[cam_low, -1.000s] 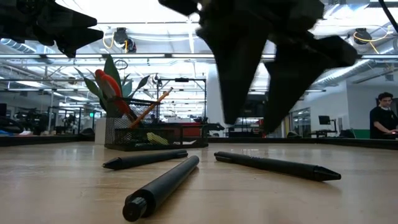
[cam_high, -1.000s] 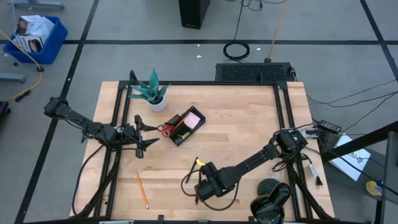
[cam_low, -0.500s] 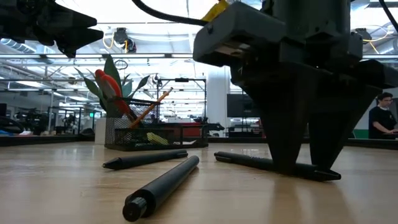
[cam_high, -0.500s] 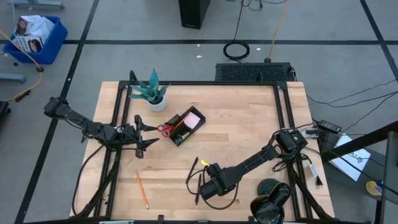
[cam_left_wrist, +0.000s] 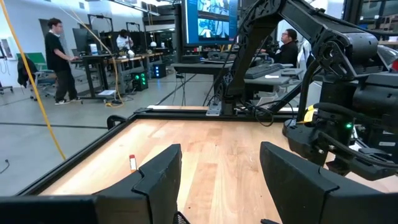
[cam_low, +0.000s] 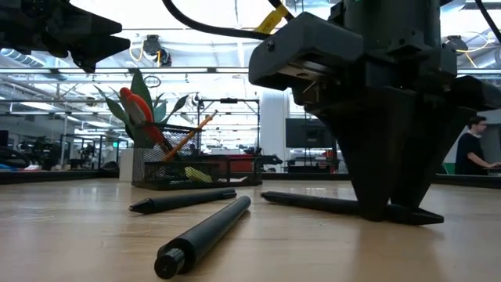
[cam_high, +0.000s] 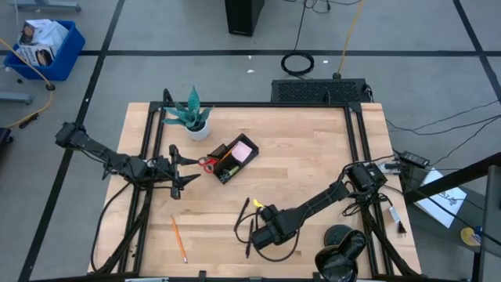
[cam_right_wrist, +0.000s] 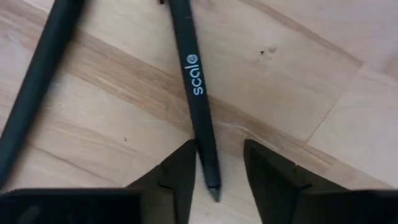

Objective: Pick and place office supplies into organizer
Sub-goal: Put the black pen into the black desk organizer

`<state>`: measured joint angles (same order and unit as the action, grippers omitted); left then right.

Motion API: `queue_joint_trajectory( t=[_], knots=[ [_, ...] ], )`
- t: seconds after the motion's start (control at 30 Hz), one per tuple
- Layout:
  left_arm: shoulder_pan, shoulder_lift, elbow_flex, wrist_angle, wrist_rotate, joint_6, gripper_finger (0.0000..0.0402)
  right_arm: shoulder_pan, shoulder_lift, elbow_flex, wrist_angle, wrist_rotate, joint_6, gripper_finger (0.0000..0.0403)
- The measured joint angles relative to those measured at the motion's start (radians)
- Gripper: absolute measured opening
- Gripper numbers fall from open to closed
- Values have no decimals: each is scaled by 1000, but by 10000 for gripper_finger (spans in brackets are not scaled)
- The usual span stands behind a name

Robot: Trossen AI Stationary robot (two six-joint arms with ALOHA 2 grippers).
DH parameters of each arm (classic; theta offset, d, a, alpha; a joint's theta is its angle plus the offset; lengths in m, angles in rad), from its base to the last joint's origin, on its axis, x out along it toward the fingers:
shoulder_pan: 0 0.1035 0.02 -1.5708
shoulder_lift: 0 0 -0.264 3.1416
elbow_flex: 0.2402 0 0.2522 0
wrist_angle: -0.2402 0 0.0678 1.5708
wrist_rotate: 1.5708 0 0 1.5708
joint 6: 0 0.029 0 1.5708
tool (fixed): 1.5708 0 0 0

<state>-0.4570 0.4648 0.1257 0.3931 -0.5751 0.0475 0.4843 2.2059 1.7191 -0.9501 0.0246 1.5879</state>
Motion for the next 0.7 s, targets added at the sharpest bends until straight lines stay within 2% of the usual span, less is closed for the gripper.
queue_joint_trajectory(
  t=[0.4,0.53,0.7],
  knots=[
    [0,0,0,0,0,0,223,0,1,-1,2,7,-25,23],
    [0,0,0,0,0,0,223,0,1,-1,8,51,-39,18],
    [0,0,0,0,0,0,223,0,0,-1,11,108,-67,36]
  ],
)
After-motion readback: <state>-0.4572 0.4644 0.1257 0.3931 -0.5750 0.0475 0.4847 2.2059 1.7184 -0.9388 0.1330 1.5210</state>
